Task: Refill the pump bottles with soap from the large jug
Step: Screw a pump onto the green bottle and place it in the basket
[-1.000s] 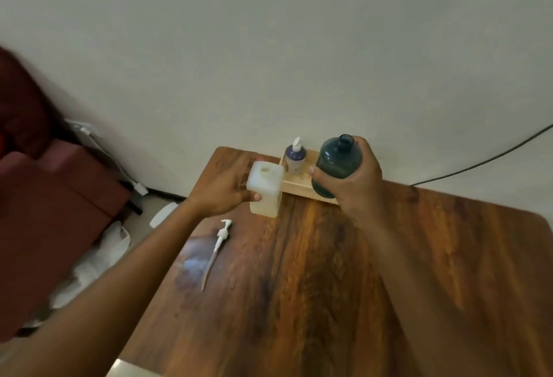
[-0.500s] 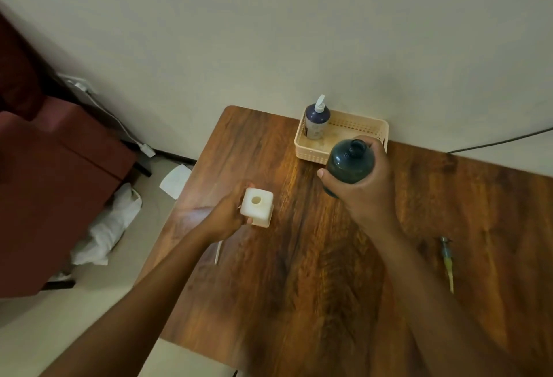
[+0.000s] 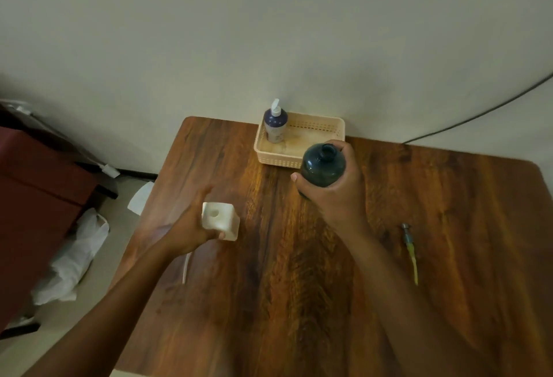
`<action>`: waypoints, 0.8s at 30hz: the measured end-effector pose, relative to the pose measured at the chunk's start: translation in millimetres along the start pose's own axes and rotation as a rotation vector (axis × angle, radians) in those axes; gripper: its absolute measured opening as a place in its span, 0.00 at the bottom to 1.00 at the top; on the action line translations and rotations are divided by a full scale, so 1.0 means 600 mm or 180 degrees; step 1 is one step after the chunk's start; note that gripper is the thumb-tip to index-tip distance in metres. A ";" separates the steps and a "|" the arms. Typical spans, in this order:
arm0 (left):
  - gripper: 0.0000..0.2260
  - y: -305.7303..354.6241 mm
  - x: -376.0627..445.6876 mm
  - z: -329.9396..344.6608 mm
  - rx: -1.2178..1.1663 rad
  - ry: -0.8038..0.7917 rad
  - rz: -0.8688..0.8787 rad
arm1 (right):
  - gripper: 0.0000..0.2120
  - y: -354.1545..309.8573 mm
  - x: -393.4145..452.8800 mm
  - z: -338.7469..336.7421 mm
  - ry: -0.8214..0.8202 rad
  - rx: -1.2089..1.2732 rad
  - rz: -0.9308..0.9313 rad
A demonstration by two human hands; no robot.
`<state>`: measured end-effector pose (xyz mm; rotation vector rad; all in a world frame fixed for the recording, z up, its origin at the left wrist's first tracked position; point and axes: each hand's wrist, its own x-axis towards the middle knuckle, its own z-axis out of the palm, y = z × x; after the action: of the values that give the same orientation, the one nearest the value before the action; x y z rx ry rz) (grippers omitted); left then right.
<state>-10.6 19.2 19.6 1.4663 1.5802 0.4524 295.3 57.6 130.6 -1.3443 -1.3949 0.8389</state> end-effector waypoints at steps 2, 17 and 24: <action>0.50 0.039 0.004 0.005 0.0187 0.0226 0.0094 | 0.34 0.006 -0.003 -0.028 0.0060 0.0038 0.0061; 0.36 0.307 0.106 0.293 -0.0026 0.0118 0.0921 | 0.34 0.113 -0.088 -0.335 0.0825 -0.0418 0.0577; 0.37 0.363 0.158 0.486 0.0213 -0.0436 0.0178 | 0.32 0.167 -0.127 -0.449 0.1203 -0.0405 0.0768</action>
<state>361.8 68.1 0.9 1.5615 1.4614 0.3264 573.3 -42.0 96.1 -1.6938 -1.0174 0.6146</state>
